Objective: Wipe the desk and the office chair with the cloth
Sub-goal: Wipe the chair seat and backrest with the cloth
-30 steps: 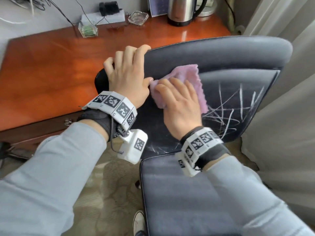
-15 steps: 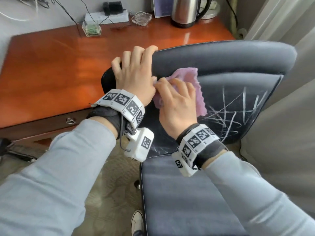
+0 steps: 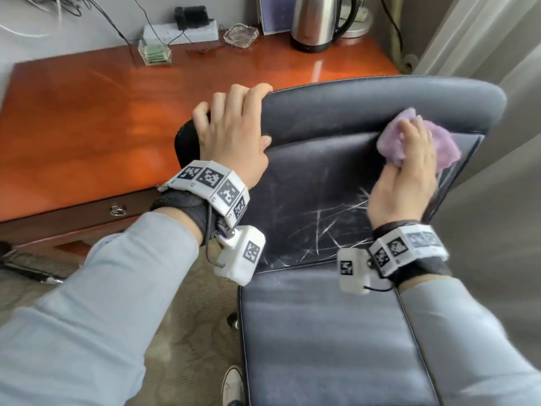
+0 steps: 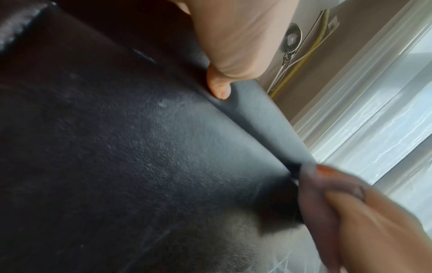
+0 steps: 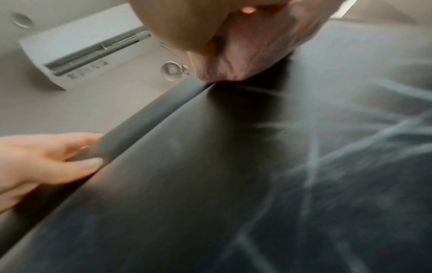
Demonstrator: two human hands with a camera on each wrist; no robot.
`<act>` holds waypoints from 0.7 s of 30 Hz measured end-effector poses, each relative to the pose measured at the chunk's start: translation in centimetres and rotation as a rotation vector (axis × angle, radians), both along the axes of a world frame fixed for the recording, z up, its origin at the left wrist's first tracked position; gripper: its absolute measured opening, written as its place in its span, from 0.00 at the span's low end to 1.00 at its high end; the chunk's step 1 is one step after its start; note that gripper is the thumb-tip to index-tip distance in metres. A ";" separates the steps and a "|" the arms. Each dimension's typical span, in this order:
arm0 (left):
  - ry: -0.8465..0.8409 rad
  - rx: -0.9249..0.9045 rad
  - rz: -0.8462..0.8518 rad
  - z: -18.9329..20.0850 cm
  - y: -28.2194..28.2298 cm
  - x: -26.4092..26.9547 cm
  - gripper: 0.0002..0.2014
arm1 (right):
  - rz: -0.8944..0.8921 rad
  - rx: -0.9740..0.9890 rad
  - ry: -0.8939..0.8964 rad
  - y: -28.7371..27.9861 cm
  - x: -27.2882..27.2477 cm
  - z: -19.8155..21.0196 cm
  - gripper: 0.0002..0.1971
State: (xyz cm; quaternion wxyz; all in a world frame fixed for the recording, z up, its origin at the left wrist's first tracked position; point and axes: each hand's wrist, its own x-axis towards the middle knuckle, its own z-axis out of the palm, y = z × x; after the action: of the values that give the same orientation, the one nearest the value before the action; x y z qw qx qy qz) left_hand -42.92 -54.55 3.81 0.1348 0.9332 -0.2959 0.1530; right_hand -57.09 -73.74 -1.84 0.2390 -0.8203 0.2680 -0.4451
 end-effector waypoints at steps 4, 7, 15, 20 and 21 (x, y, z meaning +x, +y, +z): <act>-0.007 0.003 0.006 -0.1 0.0 0.0 0.33 | 0.311 -0.064 0.058 8.0 4.5 -0.9 0.30; -0.019 -0.013 0.008 -0.2 0.3 0.3 0.30 | 0.609 -0.205 0.280 10.9 4.1 -2.8 0.34; -0.022 0.008 0.010 -0.3 -0.1 0.1 0.34 | -0.014 -0.033 0.185 1.0 1.9 -2.4 0.32; -0.016 0.006 0.017 0.0 0.1 0.0 0.34 | 0.440 -0.266 0.242 11.6 3.2 -3.9 0.30; -0.017 0.007 0.013 0.0 0.2 0.0 0.34 | 0.509 -0.306 0.269 13.1 2.7 -4.2 0.30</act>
State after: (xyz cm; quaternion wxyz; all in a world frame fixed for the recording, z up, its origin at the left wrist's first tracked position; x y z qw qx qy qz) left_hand -42.94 -54.39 3.83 0.1282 0.9343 -0.2913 0.1607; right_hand -54.36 -60.60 -6.00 0.1789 -0.9389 0.0133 -0.2937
